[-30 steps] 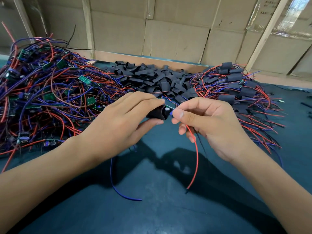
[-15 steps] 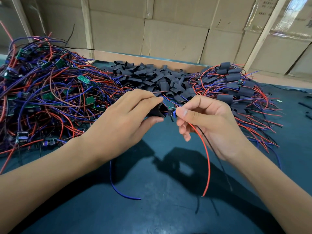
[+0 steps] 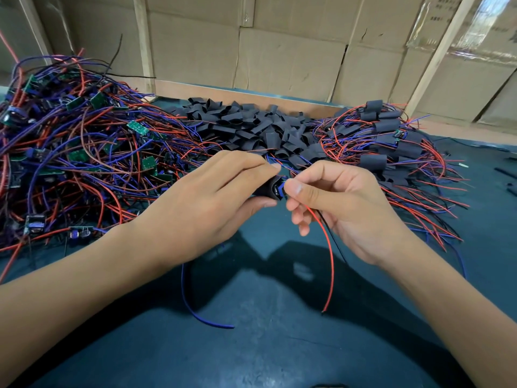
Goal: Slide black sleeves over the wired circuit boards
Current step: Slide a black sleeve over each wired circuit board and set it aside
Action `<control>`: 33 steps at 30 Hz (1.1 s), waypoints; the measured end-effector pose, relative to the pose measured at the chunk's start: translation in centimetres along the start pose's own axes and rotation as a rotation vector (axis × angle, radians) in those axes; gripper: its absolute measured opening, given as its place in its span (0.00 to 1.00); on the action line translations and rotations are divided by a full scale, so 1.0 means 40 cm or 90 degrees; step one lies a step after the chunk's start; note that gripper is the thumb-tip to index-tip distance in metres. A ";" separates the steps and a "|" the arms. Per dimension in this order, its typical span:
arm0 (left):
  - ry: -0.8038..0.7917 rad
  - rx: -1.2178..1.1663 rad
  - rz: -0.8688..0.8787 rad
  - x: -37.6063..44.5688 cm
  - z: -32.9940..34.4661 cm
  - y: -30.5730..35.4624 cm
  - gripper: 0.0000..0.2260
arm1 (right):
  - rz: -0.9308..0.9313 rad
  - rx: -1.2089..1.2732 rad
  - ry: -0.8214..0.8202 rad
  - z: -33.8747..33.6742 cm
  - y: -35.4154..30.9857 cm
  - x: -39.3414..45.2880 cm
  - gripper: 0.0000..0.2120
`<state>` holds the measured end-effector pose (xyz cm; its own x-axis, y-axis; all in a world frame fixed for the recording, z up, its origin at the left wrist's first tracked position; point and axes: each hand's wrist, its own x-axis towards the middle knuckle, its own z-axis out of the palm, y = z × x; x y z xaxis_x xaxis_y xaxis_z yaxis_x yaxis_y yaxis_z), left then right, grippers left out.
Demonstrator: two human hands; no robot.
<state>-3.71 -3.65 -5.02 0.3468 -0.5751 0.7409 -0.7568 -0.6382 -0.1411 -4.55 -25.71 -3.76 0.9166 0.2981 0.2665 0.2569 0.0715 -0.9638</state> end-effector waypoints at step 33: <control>-0.528 0.149 -0.189 0.000 0.016 -0.060 0.16 | 0.216 -0.834 0.278 -0.315 -0.042 0.000 0.17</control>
<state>-1.53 -2.43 -5.09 0.8653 -0.4962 0.0711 -0.4723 -0.8546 -0.2160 -1.12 -37.83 -2.02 0.9478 -0.2074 0.2424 -0.1179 -0.9337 -0.3381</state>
